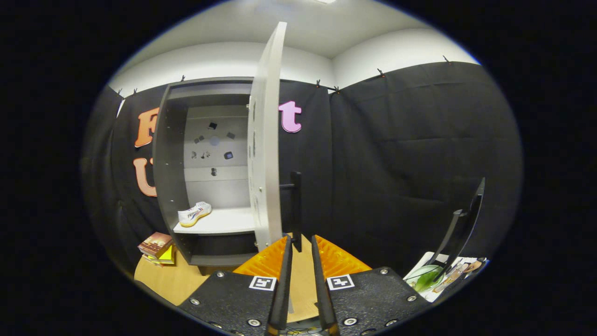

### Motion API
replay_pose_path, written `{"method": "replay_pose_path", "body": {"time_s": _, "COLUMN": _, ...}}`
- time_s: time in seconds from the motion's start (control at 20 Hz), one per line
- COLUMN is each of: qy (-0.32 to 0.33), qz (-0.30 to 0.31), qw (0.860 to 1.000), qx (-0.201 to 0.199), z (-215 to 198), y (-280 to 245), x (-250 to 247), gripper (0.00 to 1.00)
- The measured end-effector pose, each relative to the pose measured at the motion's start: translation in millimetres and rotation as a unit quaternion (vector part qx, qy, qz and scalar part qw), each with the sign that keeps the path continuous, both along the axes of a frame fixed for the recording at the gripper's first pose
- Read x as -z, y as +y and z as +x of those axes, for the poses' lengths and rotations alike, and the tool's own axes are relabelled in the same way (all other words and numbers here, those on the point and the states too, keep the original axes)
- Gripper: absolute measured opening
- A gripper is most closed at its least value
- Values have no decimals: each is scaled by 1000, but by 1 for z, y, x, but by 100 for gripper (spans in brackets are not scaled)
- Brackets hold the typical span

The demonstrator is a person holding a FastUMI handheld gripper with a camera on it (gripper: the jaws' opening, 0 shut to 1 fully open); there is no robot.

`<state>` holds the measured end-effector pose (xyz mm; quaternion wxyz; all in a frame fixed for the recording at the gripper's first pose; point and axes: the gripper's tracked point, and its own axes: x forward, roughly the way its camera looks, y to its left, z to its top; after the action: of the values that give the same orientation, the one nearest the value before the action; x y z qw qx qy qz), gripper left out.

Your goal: Open the shoe cabinet door, grab the shoes and put them into the shoe cabinet, then close the shoe cabinet door.

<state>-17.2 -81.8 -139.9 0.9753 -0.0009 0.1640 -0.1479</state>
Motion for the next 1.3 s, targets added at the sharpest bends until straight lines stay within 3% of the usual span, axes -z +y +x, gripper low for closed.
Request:
{"method": "replay_pose_path", "body": {"time_s": 0.25, "qy": -7, "qz": 6, "qw": 998, "qx": -63, "z": 14, "y": 39, "x": 6, "gripper": 35}}
{"method": "replay_pose_path", "body": {"time_s": 0.4, "qy": 16, "qz": 10, "qw": 994, "qx": -108, "z": 26, "y": 73, "x": 31, "gripper": 48}}
{"method": "replay_pose_path", "body": {"time_s": 0.55, "qy": 56, "qz": 32, "qw": 986, "qx": -155, "z": 36, "y": 112, "x": 73, "gripper": 67}}
{"method": "replay_pose_path", "body": {"time_s": 0.65, "qy": 89, "qz": 50, "qw": 978, "qx": -179, "z": 46, "y": 130, "x": 112, "gripper": 74}}
{"method": "replay_pose_path", "body": {"time_s": 1.0, "qy": 224, "qz": 109, "qw": 942, "qx": -223, "z": 41, "y": 176, "x": 264, "gripper": 81}}
{"method": "replay_pose_path", "body": {"time_s": 1.3, "qy": 294, "qz": 132, "qw": 912, "qx": -255, "z": 17, "y": 218, "x": 345, "gripper": 82}}
